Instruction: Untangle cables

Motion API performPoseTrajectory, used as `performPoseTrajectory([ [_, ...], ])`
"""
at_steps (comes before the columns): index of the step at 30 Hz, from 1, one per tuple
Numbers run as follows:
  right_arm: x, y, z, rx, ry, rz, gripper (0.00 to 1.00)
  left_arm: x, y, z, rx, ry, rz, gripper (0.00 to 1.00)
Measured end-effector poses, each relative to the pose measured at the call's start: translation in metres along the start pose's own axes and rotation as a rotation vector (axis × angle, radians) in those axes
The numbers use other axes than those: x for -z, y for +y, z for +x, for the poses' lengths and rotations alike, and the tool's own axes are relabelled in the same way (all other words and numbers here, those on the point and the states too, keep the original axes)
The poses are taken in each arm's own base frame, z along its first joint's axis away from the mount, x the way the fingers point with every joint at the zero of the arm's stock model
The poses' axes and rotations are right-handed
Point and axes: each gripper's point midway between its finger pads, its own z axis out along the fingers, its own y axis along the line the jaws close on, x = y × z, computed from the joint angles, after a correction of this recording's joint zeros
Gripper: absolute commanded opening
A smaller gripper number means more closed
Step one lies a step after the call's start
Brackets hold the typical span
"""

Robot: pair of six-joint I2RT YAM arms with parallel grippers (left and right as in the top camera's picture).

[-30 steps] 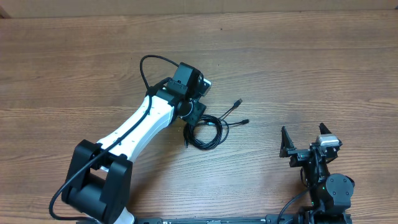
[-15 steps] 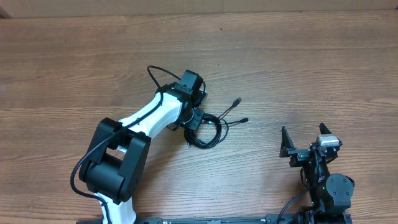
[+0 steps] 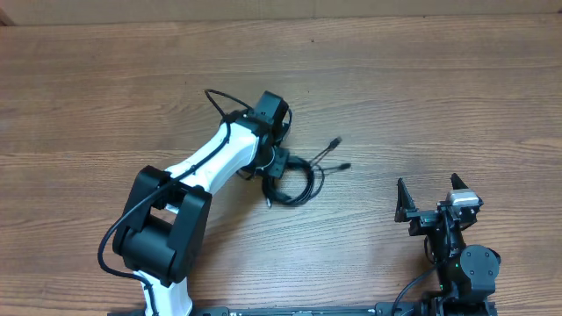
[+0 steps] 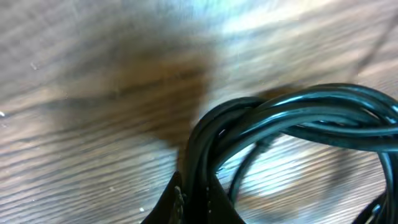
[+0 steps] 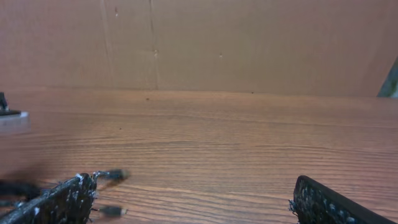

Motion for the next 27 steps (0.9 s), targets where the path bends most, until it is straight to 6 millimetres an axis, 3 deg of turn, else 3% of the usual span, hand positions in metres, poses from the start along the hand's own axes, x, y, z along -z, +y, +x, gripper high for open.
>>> performPoseTrajectory([
  [4, 0.000, 0.000, 0.000, 0.000, 0.000, 0.000, 1.00, 0.017, -0.019, -0.016, 0.083, -0.023, 0.092, 0.04],
  [8, 0.000, 0.000, 0.000, 0.000, 0.000, 0.000, 1.00, 0.020, -0.026, -0.003, 0.120, 0.043, 0.131, 0.04],
  [12, 0.000, 0.000, 0.000, 0.000, 0.000, 0.000, 1.00, 0.020, -0.022, 0.008, 0.130, 0.085, 0.110, 0.04],
  [17, 0.000, 0.000, -0.012, 0.003, -0.052, 0.002, 1.00, 0.018, -0.006, 0.006, 0.041, 0.064, 0.018, 0.04],
  [19, 0.001, 0.011, -0.013, -0.036, -0.055, -0.067, 1.00, 0.018, 0.001, 0.004, -0.014, 0.055, -0.021, 0.04],
  [24, 0.015, 0.069, -0.015, -0.282, -0.005, -0.418, 1.00, 0.019, 0.011, -0.002, -0.129, 0.034, -0.072, 0.04],
  [27, 0.026, 0.088, -0.028, -0.426, 0.004, -0.556, 1.00, 0.019, 0.013, 0.000, -0.116, 0.040, -0.082, 0.04],
])
